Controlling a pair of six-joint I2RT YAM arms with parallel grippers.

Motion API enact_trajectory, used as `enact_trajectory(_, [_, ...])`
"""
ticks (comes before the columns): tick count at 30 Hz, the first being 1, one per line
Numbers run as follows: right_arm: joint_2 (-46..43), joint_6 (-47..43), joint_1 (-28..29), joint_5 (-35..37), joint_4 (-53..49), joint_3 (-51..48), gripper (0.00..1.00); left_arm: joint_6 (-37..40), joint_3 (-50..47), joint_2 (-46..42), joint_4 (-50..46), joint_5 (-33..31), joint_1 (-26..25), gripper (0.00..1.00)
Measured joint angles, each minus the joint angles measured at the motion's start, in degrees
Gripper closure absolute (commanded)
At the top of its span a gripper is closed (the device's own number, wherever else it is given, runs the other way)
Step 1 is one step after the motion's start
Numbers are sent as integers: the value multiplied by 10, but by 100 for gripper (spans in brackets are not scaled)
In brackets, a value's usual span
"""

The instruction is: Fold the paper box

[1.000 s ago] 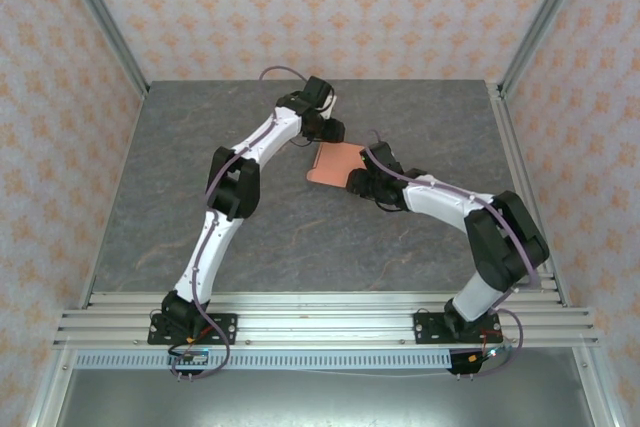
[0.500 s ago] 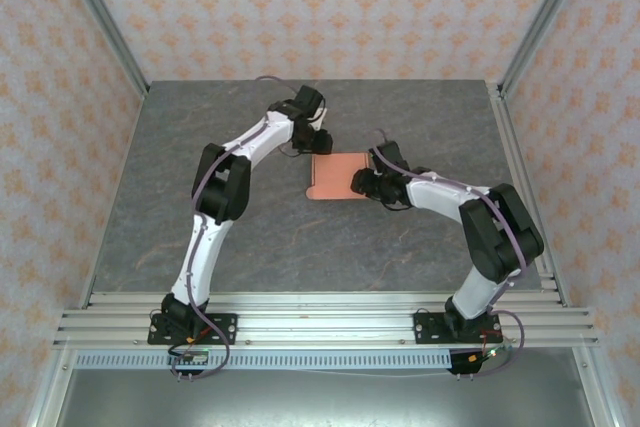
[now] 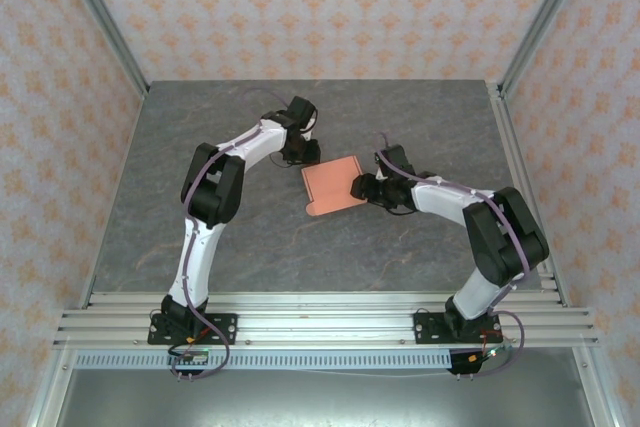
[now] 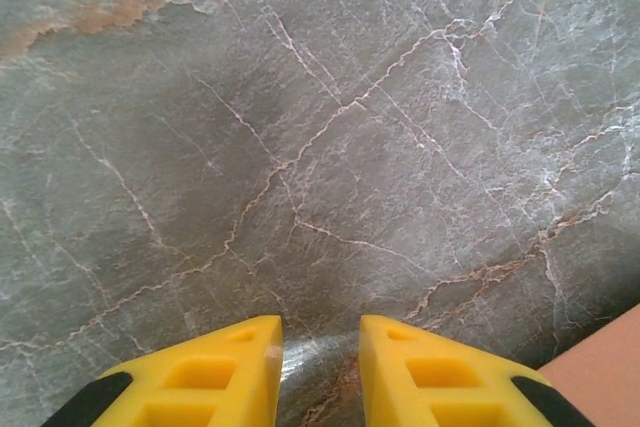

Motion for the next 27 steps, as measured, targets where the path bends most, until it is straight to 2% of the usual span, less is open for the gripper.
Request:
enact_trajectory(11, [5,-2,0,-16,2,3,48,0,0,0,0,-1,0,74])
enact_trajectory(14, [5,-2,0,-16,1,4,48,4,0,0,1,-5,0,52])
enact_trajectory(15, [5,-2,0,-15,0,5,48,2,2,-1,0,-7,0,50])
enact_trajectory(22, [9,-2,0,-15,-7,13,49,16,26,-29,-20,-39,17,50])
enact_trajectory(27, [12,-2,0,-16,-7,16,49,25,-3,-98,-11,-4,31,50])
